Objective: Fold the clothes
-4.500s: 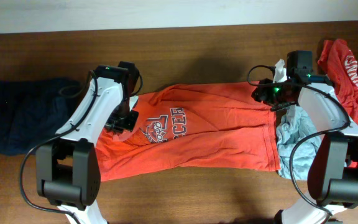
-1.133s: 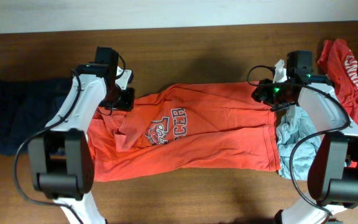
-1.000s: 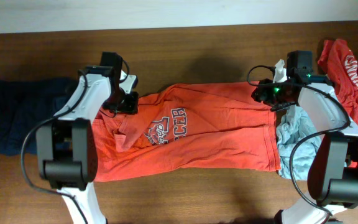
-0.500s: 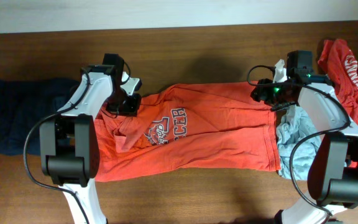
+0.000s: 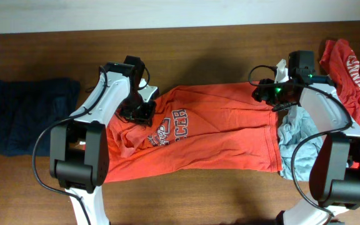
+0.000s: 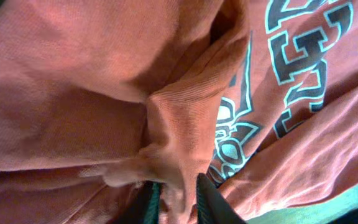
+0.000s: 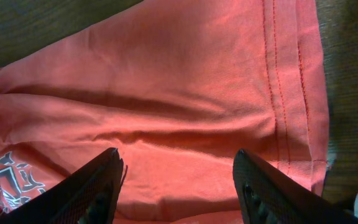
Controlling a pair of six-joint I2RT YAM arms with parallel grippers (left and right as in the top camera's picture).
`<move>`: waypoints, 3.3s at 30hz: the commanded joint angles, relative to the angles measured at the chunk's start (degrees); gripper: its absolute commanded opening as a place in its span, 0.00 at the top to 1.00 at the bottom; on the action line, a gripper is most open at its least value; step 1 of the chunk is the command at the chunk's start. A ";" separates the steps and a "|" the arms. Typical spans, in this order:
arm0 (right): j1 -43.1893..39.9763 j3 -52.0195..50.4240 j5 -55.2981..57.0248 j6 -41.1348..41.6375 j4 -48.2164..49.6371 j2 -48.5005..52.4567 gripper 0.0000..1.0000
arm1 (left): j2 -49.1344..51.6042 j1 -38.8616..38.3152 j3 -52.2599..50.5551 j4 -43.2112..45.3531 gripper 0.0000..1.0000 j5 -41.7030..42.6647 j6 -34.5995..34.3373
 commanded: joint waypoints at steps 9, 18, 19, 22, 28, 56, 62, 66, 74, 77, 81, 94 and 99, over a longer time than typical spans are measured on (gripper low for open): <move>-0.33 0.72 0.52 -0.44 0.20 0.44 0.39 | -1.75 0.17 0.85 -0.81 0.97 3.50 -1.64; -0.33 0.72 0.52 -0.44 0.22 0.44 0.39 | -1.75 -2.47 0.85 -3.74 0.99 8.57 -1.84; -0.33 0.72 0.52 -0.46 0.22 0.44 0.39 | -1.75 -2.93 0.85 -3.96 0.98 8.55 -1.84; -0.33 0.72 0.52 -0.46 0.22 0.44 0.39 | -1.75 -4.85 0.85 -4.00 0.84 8.55 -1.88; -0.33 0.72 0.52 -0.46 0.20 0.44 0.39 | -1.75 -5.86 0.85 -3.96 0.74 7.87 -2.73; -0.33 0.72 0.52 -0.46 0.61 0.44 0.36 | 1.33 6.51 -0.68 10.23 0.71 -12.59 -10.21; -0.33 0.72 0.52 -0.46 0.63 0.44 0.35 | 9.11 6.75 -2.08 12.66 0.89 -12.96 -9.77; -0.33 0.72 0.55 -0.46 0.66 0.44 0.35 | 10.34 7.61 -2.03 15.47 0.96 -17.57 -12.35; -0.33 0.72 0.52 -0.46 0.66 0.44 0.35 | 10.34 17.88 -1.62 19.12 0.99 -18.78 -18.53; -0.33 0.72 0.52 -0.44 0.63 0.44 0.35 | 10.34 20.17 -1.36 20.96 0.93 -12.15 -15.69; -0.15 0.72 -1.33 -0.98 0.66 0.44 0.35 | 10.34 19.74 -0.35 20.46 0.85 -11.37 -12.04; 7.80 0.72 -2.62 -10.03 0.57 5.84 0.82 | 10.27 17.73 20.20 0.96 0.74 -10.08 -11.41; 9.57 0.72 5.68 -4.85 -2.54 12.76 0.84 | 10.27 14.93 21.64 -1.14 0.74 -10.08 -11.02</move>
